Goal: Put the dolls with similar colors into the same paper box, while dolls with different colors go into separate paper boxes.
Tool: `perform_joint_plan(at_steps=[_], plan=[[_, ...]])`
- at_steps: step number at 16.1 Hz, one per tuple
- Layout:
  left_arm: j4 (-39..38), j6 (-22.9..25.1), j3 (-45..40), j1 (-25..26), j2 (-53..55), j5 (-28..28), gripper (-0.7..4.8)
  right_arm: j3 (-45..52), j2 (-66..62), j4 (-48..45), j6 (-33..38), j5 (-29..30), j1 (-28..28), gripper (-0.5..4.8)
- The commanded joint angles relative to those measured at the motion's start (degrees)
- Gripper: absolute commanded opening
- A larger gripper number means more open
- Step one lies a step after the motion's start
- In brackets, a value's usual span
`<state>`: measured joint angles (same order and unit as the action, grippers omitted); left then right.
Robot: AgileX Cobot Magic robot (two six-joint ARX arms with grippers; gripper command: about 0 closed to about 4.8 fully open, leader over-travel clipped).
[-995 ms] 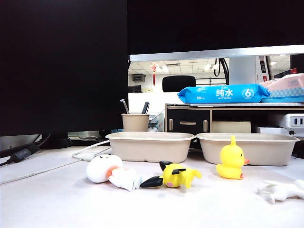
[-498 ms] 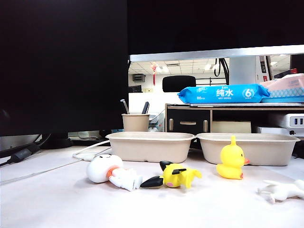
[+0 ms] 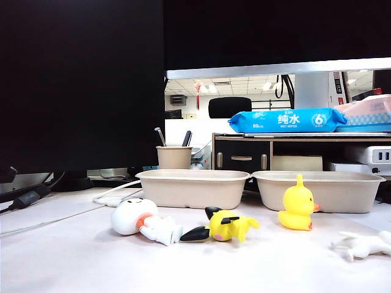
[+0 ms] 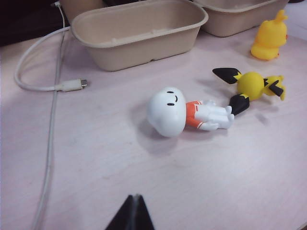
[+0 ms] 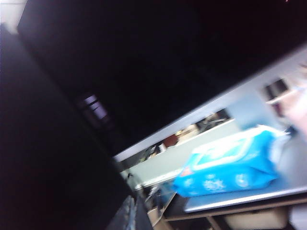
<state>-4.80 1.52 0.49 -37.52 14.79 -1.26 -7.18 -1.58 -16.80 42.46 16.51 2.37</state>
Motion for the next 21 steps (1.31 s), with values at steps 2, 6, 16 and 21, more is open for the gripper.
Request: perform_joint_plan(at_steps=[2,6,16,21], plan=[[0.6,0.0,0.0,0.0,0.0,0.0,-0.05,-5.5,-10.4,2.0,-3.2,8.9,-0.1,-0.01],[0.6,0.0,0.0,0.0,0.0,0.0,-0.05,-14.9,-29.6,2.0,-12.0,13.2,-6.2,-0.01],[0.6,0.0,0.0,0.0,-0.1,0.0,-0.05,-47.8,-84.7,26.1,-37.5,7.5,-42.3,-0.01],[0.6,0.0,0.0,0.0,-0.1,0.0,-0.05,-56.3,-95.7,35.9,-43.8,-1.9,-48.9,2.81]])
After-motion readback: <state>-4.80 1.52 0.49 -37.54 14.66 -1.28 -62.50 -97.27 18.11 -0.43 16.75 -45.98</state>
